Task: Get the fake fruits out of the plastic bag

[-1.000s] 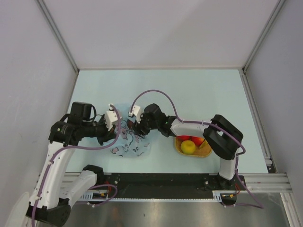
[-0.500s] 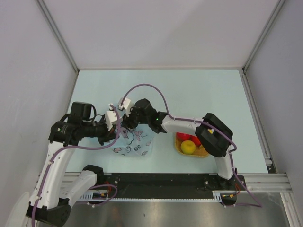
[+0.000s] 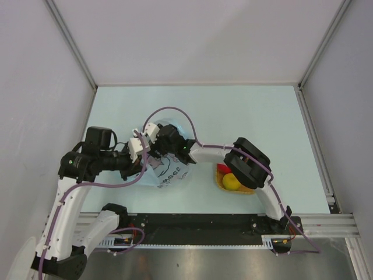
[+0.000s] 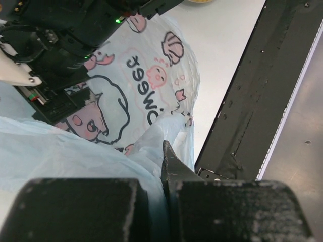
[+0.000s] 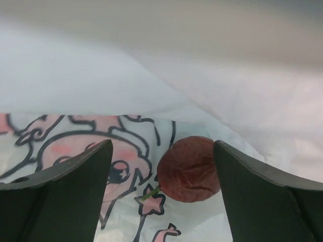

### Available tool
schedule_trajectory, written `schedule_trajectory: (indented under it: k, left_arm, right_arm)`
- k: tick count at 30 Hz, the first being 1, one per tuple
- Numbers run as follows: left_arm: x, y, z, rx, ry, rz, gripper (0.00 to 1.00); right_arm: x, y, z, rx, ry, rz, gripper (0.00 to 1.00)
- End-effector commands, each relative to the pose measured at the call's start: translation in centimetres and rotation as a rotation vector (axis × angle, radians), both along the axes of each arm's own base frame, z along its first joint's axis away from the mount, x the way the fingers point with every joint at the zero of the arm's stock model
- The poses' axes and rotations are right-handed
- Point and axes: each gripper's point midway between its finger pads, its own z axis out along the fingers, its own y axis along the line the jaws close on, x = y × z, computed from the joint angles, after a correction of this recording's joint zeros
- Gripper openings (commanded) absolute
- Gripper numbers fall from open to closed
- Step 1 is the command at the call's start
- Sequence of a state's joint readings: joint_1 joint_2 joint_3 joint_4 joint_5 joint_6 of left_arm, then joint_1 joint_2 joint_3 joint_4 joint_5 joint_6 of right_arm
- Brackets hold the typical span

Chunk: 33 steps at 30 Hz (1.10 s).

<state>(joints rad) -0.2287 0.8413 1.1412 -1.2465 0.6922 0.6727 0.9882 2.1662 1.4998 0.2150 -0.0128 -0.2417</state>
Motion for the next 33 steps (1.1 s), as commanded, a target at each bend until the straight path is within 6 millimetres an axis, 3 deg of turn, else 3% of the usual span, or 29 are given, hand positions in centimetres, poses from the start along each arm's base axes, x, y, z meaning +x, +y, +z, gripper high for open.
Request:
schedule_trajectory:
  k: [1,2,3,9,15,19,20,23,24,26,30,33]
  left_arm:
    - [-0.8,-0.4,1.1,-0.029,-0.024,-0.046,0.0]
    - [-0.9,-0.4,1.3,-0.03,-0.023,-0.049,0.0]
    - [-0.9,-0.4,1.4,-0.027,-0.025,-0.048,0.0]
    - [-0.5,-0.2,1.7,-0.014,-0.033,-0.04,0.0]
    - [0.0,-0.5,1.5,-0.026,-0.022,-0.031,0.0]
    - [0.8,-0.8,1.3,-0.038,-0.021,-0.017,0.0]
    - [1.0,-0.8,0.9,-0.037,-0.016,-0.016,0.0]
    - [2.3,-1.0,0.3,-0.041,-0.02,0.004,0.0]
    - [2.8,-1.2,0.0,-0.043,-0.015,0.008,0.0]
    - [4.1,-1.6,-0.3,-0.06,-0.029,0.017,0.0]
    - [6.4,-2.3,-1.0,-0.084,-0.019,0.048,0.0]
    - [8.3,-2.3,-1.1,-0.095,-0.037,0.103,0.0]
  right_arm:
    - [3.4,0.1,0.7,-0.018,-0.114,-0.094,0.88]
    - [3.8,0.3,0.9,-0.016,-0.124,-0.098,0.88]
    - [4.2,0.0,-0.4,-0.052,-0.126,-0.098,0.88]
    - [5.9,-1.9,-2.8,-0.119,-0.138,-0.141,0.86]
    - [6.8,-2.8,-2.6,-0.113,-0.127,-0.132,0.65]
    - [6.2,-2.3,0.9,-0.034,-0.091,-0.072,0.53]
    - [6.1,-2.3,3.5,0.028,-0.063,-0.06,0.52]
    - [3.2,-2.1,6.8,0.105,0.048,0.082,0.5]
    - [1.7,-2.5,9.5,0.151,0.081,0.156,0.5]
    - [0.4,-3.1,11.4,0.143,0.058,0.2,0.49]
    - [-4.8,-5.2,14.0,0.122,0.101,0.369,0.5]
    - [-7.2,-6.4,14.6,0.136,0.186,0.44,0.49]
